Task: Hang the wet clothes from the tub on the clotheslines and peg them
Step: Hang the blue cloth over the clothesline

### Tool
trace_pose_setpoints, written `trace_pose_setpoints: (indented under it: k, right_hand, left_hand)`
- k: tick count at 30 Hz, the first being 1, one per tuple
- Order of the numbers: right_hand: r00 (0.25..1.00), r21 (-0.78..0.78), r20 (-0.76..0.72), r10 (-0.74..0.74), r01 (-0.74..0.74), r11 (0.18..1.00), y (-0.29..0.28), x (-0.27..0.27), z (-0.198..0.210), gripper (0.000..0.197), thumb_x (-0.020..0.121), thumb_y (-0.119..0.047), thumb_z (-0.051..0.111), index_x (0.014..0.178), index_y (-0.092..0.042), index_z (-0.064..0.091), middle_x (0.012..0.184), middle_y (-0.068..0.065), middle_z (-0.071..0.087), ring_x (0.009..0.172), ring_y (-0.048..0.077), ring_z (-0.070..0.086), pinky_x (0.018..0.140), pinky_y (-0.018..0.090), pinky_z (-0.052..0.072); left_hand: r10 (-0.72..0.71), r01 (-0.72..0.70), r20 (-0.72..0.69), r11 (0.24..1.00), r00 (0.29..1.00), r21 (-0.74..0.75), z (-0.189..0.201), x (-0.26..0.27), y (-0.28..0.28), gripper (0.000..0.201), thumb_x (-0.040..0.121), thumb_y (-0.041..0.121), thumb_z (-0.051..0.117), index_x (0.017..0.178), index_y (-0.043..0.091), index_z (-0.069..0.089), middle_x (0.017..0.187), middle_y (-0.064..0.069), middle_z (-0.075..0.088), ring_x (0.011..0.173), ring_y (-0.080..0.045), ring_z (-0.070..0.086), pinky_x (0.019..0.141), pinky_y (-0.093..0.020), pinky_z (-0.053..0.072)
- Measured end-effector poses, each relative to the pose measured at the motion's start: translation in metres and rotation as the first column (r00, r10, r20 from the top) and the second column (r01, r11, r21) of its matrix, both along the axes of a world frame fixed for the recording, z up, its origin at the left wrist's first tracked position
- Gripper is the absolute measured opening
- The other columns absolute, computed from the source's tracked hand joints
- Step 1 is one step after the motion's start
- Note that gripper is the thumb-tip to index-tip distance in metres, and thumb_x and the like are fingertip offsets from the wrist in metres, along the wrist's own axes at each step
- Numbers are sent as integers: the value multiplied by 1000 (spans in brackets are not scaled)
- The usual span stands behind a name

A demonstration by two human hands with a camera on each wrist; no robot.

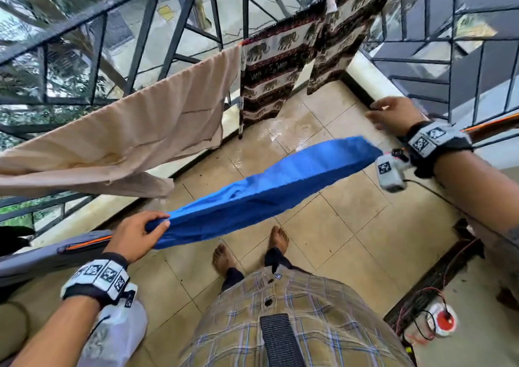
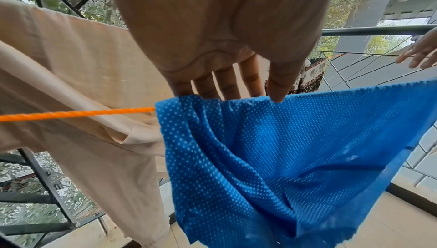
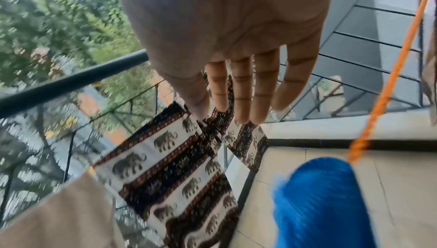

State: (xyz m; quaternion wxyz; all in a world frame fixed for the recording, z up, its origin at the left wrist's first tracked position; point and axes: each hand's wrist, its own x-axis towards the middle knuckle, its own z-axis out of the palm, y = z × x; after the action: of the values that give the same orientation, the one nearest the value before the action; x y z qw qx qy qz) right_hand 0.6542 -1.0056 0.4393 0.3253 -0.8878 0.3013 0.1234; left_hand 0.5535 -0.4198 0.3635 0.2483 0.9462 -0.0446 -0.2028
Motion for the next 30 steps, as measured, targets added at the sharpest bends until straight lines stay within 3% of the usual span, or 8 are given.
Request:
trace_pose_setpoints:
  k: [3,7,12,18,21,23,25,30]
  right_hand:
    - [970,-55,-31,239,-241,969,18,-30,-12,19,85,-26,74,103,-27,69,83,-3,67,77,19,63,81,33,50]
    - [825,-82,-144,546,-560,825,32,-71,-30,17,85,-24,74,103,-22,75,98,1,73,90,21,66,88,39,52]
    - [830,-81,-139,540,-553,829,25,-70,-29,11,85,-27,74,95,-23,78,88,0,74,84,21,65,81,39,53]
    - [767,-59,-135,628,-639,767,9,-68,-13,15,83,-15,76,96,-21,79,89,-2,76,81,17,64,77,33,50]
    - [778,-85,-60,626,-629,773,1,-67,-8,18,80,-10,80,95,-21,80,87,-4,76,75,4,63,74,26,47]
    - [784,-86,-28,620,-620,780,-3,-65,-5,18,78,-9,81,90,-23,80,80,-7,74,72,-6,61,70,13,43]
    - [780,-118,11,626,-621,775,-4,-63,-1,18,77,-8,81,87,-22,80,74,-8,72,70,-8,60,67,8,41]
    - [723,-228,-79,686,-683,694,-9,-57,-3,24,78,0,75,89,-22,78,71,-8,68,68,16,58,72,26,43]
  left_hand:
    - [-35,35,0,999,999,32,-2,-1,3,19,86,12,73,105,13,75,108,-6,74,100,-28,68,88,-35,45]
    - [-61,61,11,998,998,10,-4,2,8,18,85,10,74,103,13,76,106,-4,74,98,-24,67,88,-33,45]
    - [-83,84,-23,996,996,42,-6,8,27,16,84,17,77,100,18,79,102,1,75,92,-21,68,81,-33,48]
    - [-96,89,95,994,991,70,7,9,44,12,74,10,84,85,15,81,87,-3,77,77,-21,69,70,-33,46]
    - [13,-16,101,999,995,31,9,4,64,14,76,9,83,82,21,79,87,-3,77,78,-1,63,78,-18,43]
    - [79,-81,108,997,991,14,8,0,77,20,80,12,80,85,30,75,88,0,76,82,-8,66,77,-10,41]
    - [57,-61,143,998,988,24,8,-2,82,20,83,13,77,89,32,72,91,1,75,87,-17,66,77,-19,45]
    - [-72,40,179,984,981,172,-2,-3,80,18,80,14,79,94,21,69,94,-4,71,89,-32,64,79,-45,49]
